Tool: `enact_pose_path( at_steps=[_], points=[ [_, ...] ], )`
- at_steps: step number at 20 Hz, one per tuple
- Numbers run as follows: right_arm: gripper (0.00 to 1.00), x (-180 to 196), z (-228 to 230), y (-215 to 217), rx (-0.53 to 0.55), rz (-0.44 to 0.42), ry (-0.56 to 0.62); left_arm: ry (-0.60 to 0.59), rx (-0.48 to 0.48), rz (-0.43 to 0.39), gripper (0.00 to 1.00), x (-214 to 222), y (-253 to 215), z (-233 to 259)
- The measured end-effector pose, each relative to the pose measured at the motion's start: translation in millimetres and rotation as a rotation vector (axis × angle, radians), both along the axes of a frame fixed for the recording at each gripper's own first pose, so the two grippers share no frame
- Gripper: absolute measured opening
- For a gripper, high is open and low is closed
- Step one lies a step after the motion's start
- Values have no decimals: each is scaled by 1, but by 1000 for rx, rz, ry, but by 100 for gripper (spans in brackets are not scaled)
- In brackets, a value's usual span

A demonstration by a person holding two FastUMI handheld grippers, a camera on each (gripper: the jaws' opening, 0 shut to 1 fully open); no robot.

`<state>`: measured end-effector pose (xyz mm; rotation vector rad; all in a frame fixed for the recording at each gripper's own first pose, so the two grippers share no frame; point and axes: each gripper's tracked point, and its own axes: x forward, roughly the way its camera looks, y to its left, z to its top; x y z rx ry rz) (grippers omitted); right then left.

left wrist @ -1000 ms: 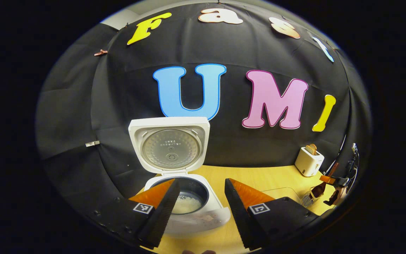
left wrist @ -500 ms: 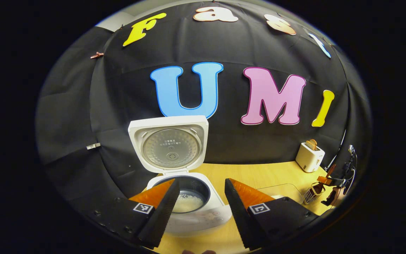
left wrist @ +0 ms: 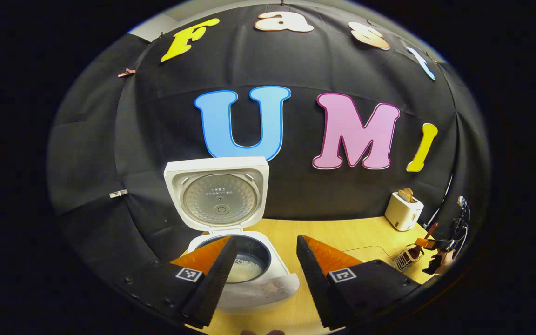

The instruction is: Close the left gripper, press the button to open the rice cooker; take a wooden spoon from the chopstick holder with the right hand, scoop a spoonful of rice and pour it into the rice cooker, then put the wooden spoon back into the chopstick holder.

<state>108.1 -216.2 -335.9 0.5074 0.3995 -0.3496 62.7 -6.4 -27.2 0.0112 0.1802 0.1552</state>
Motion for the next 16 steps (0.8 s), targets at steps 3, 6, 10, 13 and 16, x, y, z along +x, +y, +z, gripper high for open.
enact_pose_path(
  at_steps=[3, 6, 10, 13, 16],
  points=[
    [64, -14, 12, 0, 7, -3, -4, -23, 0, -2, 83, 1, 3, 8],
    [64, -34, 24, -6, -8, 2, 10, -58, -9, -4, 83, 2, 8, 20],
    [64, -60, 58, 0, -43, 37, -7, -119, 14, -6, 83, 12, 20, 45],
    [64, -73, 95, 15, -94, 76, -38, -181, 41, 5, 83, 30, 37, 72],
    [74, -76, 132, 32, -106, 112, -85, -222, 42, 21, 84, 53, 55, 94]
  ],
)
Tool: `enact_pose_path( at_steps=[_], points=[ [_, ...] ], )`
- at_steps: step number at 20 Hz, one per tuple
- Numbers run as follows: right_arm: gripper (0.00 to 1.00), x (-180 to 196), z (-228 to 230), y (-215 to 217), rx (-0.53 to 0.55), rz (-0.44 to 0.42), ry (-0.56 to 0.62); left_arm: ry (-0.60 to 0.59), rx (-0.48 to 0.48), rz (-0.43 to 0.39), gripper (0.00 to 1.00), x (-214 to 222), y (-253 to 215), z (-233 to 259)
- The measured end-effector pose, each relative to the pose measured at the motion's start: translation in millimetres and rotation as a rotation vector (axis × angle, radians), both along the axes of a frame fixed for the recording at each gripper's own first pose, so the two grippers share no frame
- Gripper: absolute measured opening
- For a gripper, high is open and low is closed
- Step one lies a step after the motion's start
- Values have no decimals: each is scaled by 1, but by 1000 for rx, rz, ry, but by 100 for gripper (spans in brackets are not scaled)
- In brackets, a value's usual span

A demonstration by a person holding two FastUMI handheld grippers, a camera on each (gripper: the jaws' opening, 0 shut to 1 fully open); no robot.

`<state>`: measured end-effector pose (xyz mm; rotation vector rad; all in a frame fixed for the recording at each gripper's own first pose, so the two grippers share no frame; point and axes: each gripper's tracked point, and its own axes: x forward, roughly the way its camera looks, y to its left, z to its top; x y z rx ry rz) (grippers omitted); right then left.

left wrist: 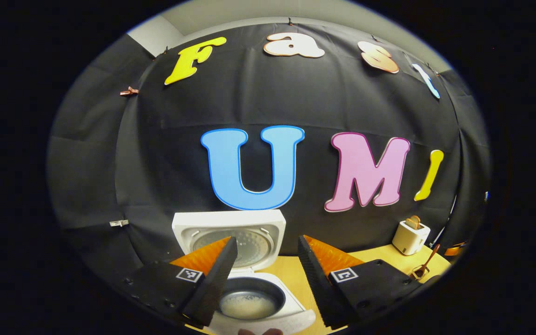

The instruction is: Close the left gripper, press the button to open the rice cooker; take a wooden spoon from the chopstick holder with the right hand, scoop a spoonful of rice and pour it into the rice cooker, then put the wooden spoon back into the chopstick holder.

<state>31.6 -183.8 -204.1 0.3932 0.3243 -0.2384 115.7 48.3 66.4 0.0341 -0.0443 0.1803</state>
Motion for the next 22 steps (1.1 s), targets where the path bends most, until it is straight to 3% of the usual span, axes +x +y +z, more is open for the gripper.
enact_pose_path(
  at_steps=[1, 2, 3, 6, 8, 11, 17, 22],
  points=[
    [76, 1, 13, 4, -10, 14, -16, -13, 2, 11, 85, 7, 7, 6],
    [98, 0, 25, 6, -25, 23, -32, -30, 3, 21, 86, 14, 13, 13],
    [86, 0, 36, 9, -43, 31, -46, -47, 4, 28, 87, 21, 19, 20],
    [89, -4, 64, 17, -75, 43, -83, -92, 32, 52, 94, 43, 33, 42],
    [97, -7, 76, 22, -89, 47, -97, -108, 52, 61, 94, 60, 41, 53],
    [97, -15, 81, 28, -118, 61, -93, -115, 30, 80, 94, 87, 55, 56],
    [97, -29, 84, 38, -146, 74, -80, -24, 18, 160, 94, 132, 88, 32],
    [97, -35, 84, 42, -144, 79, -74, 96, -7, 217, 94, 144, 106, -4]
  ],
)
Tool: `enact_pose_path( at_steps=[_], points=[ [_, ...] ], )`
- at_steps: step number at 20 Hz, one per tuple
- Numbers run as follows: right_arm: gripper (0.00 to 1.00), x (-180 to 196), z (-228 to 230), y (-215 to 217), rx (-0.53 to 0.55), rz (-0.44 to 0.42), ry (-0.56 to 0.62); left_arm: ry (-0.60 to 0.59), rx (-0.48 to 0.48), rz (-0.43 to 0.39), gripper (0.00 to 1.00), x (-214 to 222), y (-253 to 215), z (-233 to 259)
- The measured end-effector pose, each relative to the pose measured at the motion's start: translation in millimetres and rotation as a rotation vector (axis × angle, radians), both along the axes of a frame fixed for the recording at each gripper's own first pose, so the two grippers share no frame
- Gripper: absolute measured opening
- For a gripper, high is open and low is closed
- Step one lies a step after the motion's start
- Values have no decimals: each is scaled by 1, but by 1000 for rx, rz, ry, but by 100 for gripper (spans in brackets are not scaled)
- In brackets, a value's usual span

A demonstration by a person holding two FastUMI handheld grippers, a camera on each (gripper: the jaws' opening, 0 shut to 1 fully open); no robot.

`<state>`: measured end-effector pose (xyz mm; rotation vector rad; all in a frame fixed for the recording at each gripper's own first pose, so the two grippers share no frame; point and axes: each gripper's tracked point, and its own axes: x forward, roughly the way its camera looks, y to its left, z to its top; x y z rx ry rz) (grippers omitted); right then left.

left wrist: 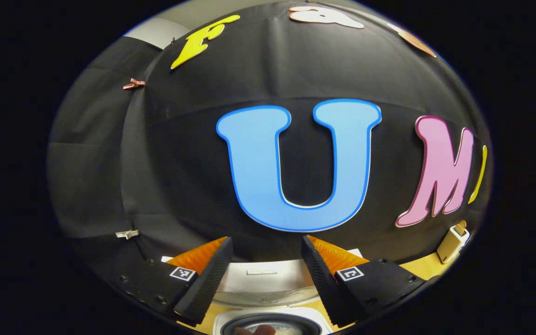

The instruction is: Close the left gripper, press the button to open the rice cooker; take a wooden spoon from the chopstick holder with the right hand, scoop a spoonful of rice and pour it into the rice cooker, then put the wooden spoon back into the chopstick holder.

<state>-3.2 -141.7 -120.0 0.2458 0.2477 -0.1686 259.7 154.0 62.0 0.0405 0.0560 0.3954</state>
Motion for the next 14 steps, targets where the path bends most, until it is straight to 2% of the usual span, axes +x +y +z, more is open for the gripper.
enact_pose_path(
  at_steps=[2, 7, 14],
  points=[
    [97, 0, 0, -1, 2, -3, 1, -2, -20, 2, 98, -5, -2, 0],
    [97, 1, -2, 0, 12, -1, 4, 5, -24, -14, 98, -39, -22, -16],
    [97, 7, -12, 4, 31, 5, 21, 51, -91, -47, 98, -113, -61, -73]
  ],
)
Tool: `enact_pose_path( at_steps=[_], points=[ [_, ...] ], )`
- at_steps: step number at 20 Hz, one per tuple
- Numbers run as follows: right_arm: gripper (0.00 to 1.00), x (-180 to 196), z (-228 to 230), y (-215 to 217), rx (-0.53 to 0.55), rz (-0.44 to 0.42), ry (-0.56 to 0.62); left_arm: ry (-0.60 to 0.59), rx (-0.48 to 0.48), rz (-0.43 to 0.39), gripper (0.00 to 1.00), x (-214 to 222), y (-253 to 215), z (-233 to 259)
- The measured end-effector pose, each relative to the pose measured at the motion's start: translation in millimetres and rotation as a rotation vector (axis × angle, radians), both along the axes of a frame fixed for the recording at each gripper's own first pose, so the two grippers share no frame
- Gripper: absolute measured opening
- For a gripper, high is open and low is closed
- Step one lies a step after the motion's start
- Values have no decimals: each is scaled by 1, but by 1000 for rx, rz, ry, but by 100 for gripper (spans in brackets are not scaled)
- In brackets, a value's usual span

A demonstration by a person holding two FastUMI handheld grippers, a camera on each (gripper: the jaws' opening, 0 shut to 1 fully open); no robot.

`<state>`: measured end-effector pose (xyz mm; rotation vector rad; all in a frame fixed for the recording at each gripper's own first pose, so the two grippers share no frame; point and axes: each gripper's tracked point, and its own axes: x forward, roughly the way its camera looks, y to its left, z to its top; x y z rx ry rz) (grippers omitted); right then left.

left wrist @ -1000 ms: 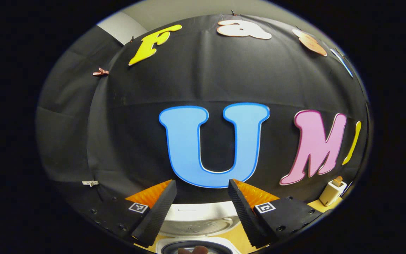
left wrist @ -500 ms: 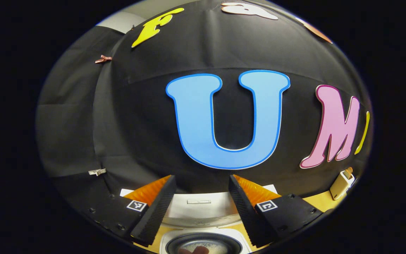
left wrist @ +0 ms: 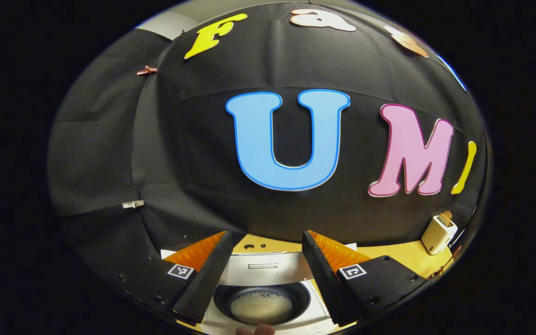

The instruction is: Close the left gripper, press the button to open the rice cooker; take a wooden spoon from the chopstick holder with the right hand, scoop a spoonful of rice and pour it into the rice cooker, then put the wooden spoon back into the chopstick holder.

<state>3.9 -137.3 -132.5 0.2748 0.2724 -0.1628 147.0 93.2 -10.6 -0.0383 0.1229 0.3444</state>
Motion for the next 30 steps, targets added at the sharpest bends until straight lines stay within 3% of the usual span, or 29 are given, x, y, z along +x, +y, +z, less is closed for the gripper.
enact_pose_path(
  at_steps=[17, 25, 30],
  points=[
    [97, 4, -17, 8, 13, 10, 45, 219, -56, -18, 97, -53, -30, -121],
    [97, 11, -18, 14, 14, 22, 48, 320, -71, -27, 98, -57, -33, -160],
    [97, 15, -19, 17, 17, 27, 50, 321, -82, -35, 98, -58, -34, -163]
  ],
)
